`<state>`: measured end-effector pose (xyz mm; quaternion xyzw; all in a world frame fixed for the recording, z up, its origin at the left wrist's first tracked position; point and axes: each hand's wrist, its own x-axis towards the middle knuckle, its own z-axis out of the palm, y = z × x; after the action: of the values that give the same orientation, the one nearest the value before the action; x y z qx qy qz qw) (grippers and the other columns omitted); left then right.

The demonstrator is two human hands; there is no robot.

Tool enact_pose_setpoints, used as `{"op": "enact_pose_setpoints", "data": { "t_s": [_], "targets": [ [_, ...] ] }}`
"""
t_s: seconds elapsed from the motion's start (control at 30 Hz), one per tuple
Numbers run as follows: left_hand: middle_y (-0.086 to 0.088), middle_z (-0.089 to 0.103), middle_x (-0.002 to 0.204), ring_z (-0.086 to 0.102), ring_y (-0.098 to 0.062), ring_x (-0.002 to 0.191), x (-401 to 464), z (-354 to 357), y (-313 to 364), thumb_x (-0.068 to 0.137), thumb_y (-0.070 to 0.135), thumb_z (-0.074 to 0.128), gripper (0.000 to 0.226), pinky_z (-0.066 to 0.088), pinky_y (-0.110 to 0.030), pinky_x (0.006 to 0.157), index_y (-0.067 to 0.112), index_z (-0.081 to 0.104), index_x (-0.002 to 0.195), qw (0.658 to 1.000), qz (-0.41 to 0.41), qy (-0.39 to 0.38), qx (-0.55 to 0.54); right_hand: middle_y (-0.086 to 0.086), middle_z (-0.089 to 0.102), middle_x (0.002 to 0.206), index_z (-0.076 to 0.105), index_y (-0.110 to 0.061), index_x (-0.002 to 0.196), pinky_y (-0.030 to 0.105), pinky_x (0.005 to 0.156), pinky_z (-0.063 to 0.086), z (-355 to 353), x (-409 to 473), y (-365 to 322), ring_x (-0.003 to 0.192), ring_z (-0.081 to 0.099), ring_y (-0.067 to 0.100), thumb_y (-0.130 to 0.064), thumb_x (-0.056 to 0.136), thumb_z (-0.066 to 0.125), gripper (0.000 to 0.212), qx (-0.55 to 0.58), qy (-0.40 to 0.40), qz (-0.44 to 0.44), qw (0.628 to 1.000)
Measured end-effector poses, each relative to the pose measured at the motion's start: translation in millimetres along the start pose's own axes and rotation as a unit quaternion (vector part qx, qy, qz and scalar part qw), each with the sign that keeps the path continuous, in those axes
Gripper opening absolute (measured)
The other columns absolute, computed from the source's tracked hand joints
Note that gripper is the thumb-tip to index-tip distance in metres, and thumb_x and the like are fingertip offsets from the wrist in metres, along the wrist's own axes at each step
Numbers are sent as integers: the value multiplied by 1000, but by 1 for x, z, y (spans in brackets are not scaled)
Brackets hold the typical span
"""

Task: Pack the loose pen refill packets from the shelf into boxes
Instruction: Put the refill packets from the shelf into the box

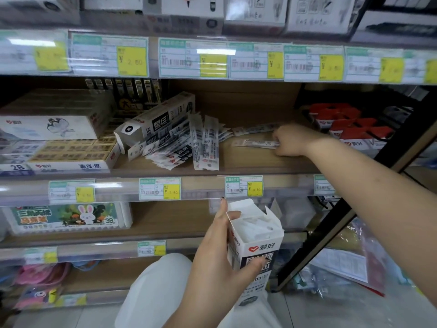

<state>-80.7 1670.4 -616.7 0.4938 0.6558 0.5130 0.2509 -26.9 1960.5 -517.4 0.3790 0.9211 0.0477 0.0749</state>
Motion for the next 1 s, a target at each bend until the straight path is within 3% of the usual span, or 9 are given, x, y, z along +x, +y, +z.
{"op": "enact_pose_setpoints", "data": {
  "t_s": [0.13, 0.23, 0.37, 0.43, 0.53, 0.6, 0.77, 0.87, 1.0],
  "targets": [
    [60, 20, 123, 44, 10, 120, -1, 0, 2, 69, 28, 81, 86, 43, -23, 99, 27, 33, 141, 1000, 0, -4, -3, 16, 61, 99, 58, -4, 90, 28, 66, 40, 4, -4, 0, 83, 54, 28, -10, 86, 49, 11, 1, 14, 18, 1000],
    [61, 22, 120, 45, 11, 118, -2, 0, 2, 69, 24, 81, 89, 43, -23, 99, 25, 31, 143, 1000, 2, -1, -2, 17, 60, 106, 55, -7, 105, 35, 76, 50, 6, -11, 0, 93, 57, 33, -6, 87, 43, 22, 21, 63, 36, 997],
    [43, 40, 127, 43, 11, 120, -5, 1, 0, 67, 33, 79, 95, 41, -18, 98, 45, 21, 141, 1000, 11, 12, 6, 15, 59, 100, 47, -13, 114, 35, 68, 47, -9, -35, -19, 88, 58, 35, -5, 89, 42, 27, 75, 141, 39, 986],
    [38, 43, 129, 43, 10, 121, -5, 2, 0, 66, 35, 78, 95, 41, -15, 97, 49, 19, 139, 1000, 16, 14, 6, 14, 59, 92, 48, -15, 110, 36, 68, 47, -18, -55, -33, 84, 58, 35, -8, 90, 44, 22, 144, 173, -7, 974],
    [57, 26, 123, 40, 15, 121, -4, 3, 0, 69, 27, 80, 89, 41, -19, 98, 28, 30, 143, 1000, 19, 4, 8, 12, 64, 87, 51, -15, 95, 43, 71, 48, -27, -89, -50, 83, 57, 32, -14, 86, 42, 13, 217, 214, -124, 944],
    [53, 29, 127, 40, 12, 123, -5, 3, -1, 69, 28, 81, 94, 42, -24, 100, 29, 26, 146, 1000, 27, 5, 9, 10, 63, 88, 53, -16, 92, 43, 75, 47, -32, -111, -61, 89, 53, 25, -23, 88, 39, 16, 222, 214, -163, 937],
    [39, 39, 126, 47, 6, 119, -11, 3, 0, 66, 35, 79, 103, 44, -23, 97, 41, 13, 145, 999, 38, 19, 17, 7, 54, 79, 57, -2, 88, 30, 73, 40, -51, -162, -80, 78, 48, 21, -39, 92, 33, 45, 280, 221, -236, 904],
    [37, 42, 127, 51, 1, 117, -18, 4, 1, 64, 38, 75, 101, 48, -31, 95, 36, 17, 147, 999, 38, 19, 7, 8, 53, 76, 58, 0, 85, 19, 63, 38, -62, -182, -81, 70, 50, 11, -30, 95, 37, 38, 399, 211, -243, 858],
    [55, 27, 124, 49, 2, 120, -22, 5, 3, 69, 25, 81, 93, 48, -35, 95, 22, 29, 145, 999, 49, 14, 19, -18, 53, 72, 62, -17, 85, 8, 58, 41, -62, -192, -84, 68, 55, -2, -29, 92, 40, 26, 496, 148, -222, 826]
  ]
}}
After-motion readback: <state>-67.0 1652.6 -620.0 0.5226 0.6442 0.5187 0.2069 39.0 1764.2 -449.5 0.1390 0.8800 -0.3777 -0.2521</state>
